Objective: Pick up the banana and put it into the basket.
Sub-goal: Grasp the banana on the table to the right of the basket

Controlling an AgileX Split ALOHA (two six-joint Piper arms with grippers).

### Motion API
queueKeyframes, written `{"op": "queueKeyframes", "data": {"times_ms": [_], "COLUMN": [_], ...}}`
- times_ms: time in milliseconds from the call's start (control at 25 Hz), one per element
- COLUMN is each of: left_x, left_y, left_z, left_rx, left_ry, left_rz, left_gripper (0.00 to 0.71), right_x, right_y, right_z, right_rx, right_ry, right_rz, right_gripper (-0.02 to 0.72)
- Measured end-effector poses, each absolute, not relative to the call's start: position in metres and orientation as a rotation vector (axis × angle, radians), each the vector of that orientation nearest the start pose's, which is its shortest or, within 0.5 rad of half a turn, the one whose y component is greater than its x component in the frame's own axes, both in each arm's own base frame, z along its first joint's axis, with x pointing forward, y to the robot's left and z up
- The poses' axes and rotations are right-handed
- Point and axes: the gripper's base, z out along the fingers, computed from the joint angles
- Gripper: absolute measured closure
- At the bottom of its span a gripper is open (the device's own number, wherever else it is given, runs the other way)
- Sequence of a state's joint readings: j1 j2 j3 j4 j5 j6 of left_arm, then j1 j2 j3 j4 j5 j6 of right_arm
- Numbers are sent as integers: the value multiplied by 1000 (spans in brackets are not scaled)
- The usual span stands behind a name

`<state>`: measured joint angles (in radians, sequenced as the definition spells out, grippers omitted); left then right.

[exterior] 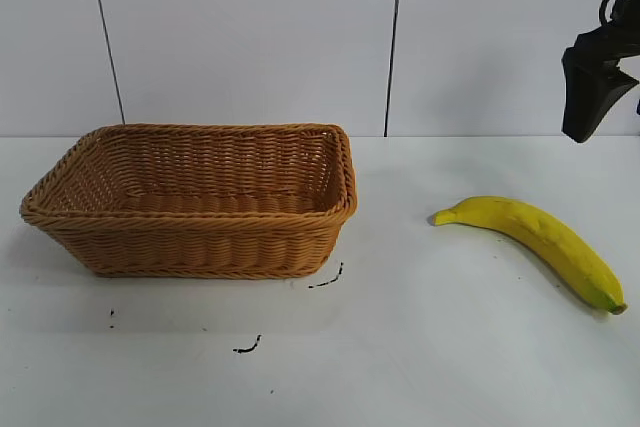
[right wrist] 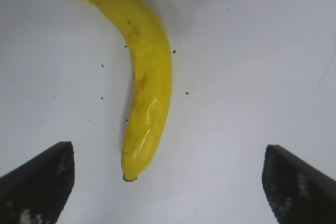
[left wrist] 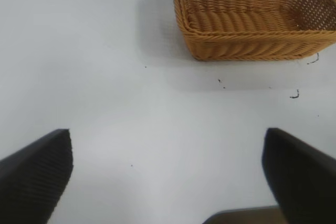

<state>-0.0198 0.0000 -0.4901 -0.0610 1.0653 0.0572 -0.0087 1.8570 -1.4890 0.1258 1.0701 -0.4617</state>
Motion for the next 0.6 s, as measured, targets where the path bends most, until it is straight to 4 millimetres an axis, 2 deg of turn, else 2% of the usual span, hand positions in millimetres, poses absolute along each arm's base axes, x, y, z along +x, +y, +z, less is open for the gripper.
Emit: {"op": "queueKeyframes", "data": {"times_ms": [320,600], "left_x": [-4,-4], "left_y": [-5,-5], "left_z": [274,274], "left_rx": [82,82], "left_ry": [2056,2056], "left_rz": [-50,-50], "left_gripper": [15,15], "right_x": [387,396], "right_y": [31,27], "right_z": [241,211], "right_rx": [-695,-655], "right_ry": [2811,2898], "right_rz": [15,-57], "right_gripper": [8,8]}}
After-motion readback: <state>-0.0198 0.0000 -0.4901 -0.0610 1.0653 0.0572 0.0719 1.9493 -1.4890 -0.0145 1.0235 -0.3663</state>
